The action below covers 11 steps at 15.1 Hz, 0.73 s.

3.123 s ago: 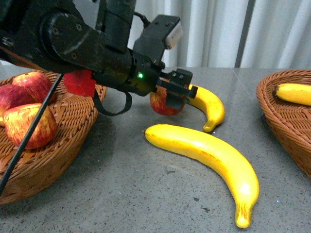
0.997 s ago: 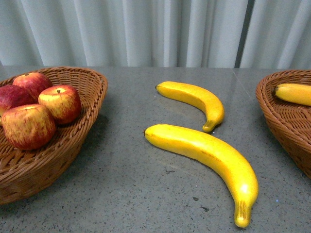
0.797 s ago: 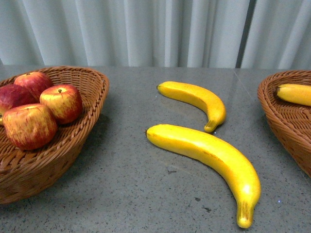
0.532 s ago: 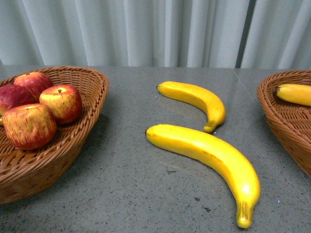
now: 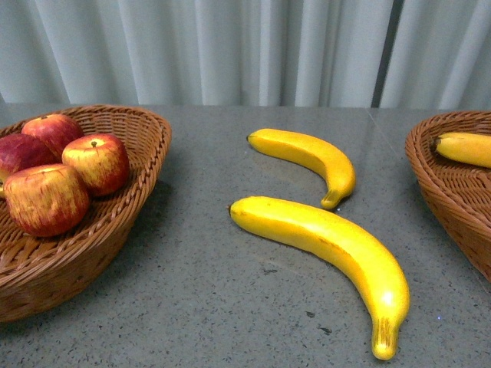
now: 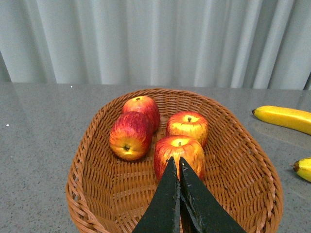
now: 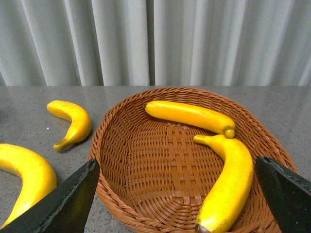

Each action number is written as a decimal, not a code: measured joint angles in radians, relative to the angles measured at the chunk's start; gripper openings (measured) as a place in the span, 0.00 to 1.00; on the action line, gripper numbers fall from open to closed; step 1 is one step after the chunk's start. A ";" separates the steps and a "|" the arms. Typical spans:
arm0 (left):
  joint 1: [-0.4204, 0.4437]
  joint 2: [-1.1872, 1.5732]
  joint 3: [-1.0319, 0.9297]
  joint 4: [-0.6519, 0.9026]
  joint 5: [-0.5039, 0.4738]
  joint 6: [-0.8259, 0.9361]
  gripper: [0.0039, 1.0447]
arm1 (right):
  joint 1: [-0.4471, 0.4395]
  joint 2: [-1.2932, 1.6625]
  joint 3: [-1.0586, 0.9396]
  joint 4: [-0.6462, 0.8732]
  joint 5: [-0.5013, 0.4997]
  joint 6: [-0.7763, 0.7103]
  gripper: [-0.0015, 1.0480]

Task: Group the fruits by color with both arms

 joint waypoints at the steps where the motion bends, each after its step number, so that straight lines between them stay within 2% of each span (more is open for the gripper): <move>1: 0.002 -0.030 -0.008 -0.022 0.000 0.000 0.01 | 0.000 0.000 0.000 0.000 0.000 0.000 0.94; 4: 0.002 -0.093 -0.042 -0.037 0.000 0.000 0.01 | 0.000 0.000 0.000 0.000 0.000 0.000 0.94; 11: 0.002 -0.257 -0.042 -0.192 0.000 0.000 0.01 | 0.000 0.000 0.000 0.000 0.000 0.000 0.94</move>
